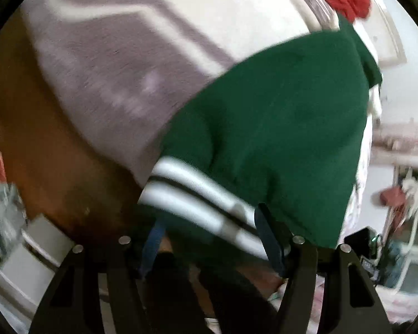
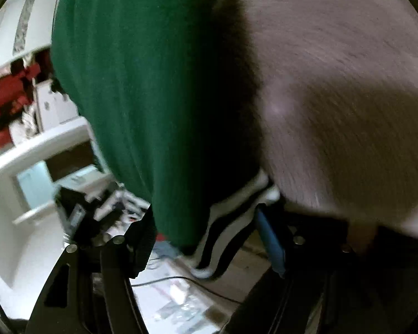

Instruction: Fold large clothes

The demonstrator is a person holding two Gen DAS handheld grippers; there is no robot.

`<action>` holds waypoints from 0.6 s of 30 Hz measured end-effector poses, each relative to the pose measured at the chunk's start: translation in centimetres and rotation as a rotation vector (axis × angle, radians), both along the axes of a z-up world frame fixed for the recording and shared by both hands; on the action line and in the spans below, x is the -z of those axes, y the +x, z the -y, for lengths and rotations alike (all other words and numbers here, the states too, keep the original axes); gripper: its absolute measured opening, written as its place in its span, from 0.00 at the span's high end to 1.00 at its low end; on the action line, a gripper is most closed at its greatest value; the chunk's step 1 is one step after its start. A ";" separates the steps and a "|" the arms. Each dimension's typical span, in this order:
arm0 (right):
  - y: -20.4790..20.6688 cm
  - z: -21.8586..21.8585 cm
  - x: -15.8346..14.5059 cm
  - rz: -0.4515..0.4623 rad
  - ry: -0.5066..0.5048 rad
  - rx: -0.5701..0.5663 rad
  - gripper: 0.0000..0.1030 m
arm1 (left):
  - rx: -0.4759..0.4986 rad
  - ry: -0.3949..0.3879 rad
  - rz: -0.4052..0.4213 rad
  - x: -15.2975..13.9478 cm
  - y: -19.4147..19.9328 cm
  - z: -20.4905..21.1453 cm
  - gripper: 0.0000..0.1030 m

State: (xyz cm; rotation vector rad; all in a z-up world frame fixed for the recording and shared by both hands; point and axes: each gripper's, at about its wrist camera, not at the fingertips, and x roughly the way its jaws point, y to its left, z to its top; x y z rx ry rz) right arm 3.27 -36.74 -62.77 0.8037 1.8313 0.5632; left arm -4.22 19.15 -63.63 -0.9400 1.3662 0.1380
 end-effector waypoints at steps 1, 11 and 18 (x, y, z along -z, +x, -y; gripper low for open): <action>-0.4 0.9 -0.4 -0.010 0.006 0.018 0.32 | -0.045 -0.035 -0.002 0.1 -1.1 -0.1 0.40; -0.1 0.9 0.4 0.010 -0.021 0.056 0.28 | -0.404 -0.445 0.086 8.1 -1.6 4.9 0.40; 1.2 -2.6 3.8 0.008 -0.031 0.051 0.18 | -0.462 -0.317 0.232 3.9 -1.0 6.7 0.96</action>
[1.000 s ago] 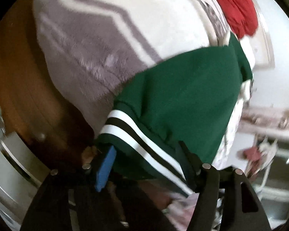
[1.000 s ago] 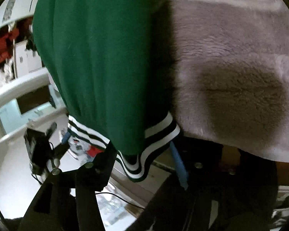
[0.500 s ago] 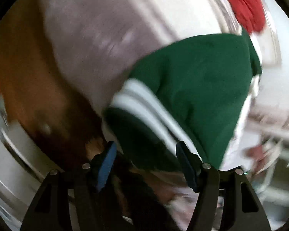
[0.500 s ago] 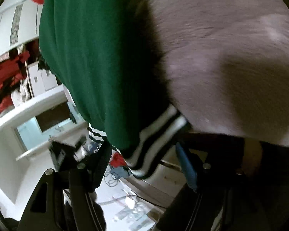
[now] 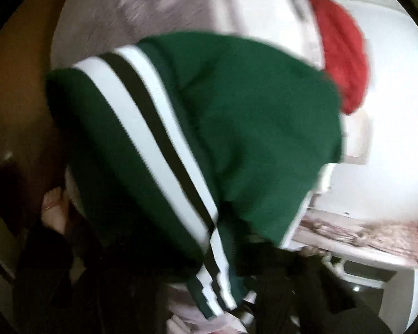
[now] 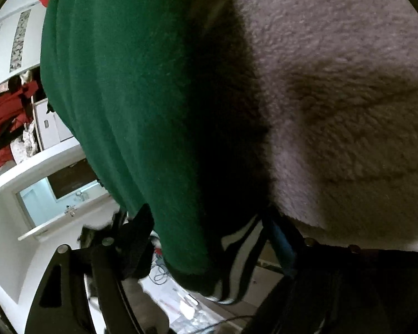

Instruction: Fold large clothes

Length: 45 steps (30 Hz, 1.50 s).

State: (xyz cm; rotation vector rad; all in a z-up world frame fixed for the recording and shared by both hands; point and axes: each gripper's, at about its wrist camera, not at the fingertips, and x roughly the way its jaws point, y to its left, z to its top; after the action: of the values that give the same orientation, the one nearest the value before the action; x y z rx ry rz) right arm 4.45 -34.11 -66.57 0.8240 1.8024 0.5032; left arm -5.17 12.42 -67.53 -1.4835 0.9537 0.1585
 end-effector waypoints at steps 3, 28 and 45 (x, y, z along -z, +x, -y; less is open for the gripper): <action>-0.6 -0.6 0.4 -0.007 0.021 0.015 0.18 | -0.028 -0.048 0.139 -2.6 0.0 -0.6 0.97; 1.1 -4.3 0.2 0.059 0.020 0.056 0.09 | 0.484 0.512 -0.093 -4.9 6.0 -9.2 0.11; 3.9 -10.0 2.5 0.022 0.193 0.159 0.36 | 0.788 0.508 -0.047 -0.2 12.6 -5.8 0.10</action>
State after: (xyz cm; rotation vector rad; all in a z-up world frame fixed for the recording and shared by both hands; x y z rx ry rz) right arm 8.33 -24.13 -69.03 1.0807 1.6699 0.5859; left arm 7.45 18.18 -67.29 -0.5784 1.3502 -0.1352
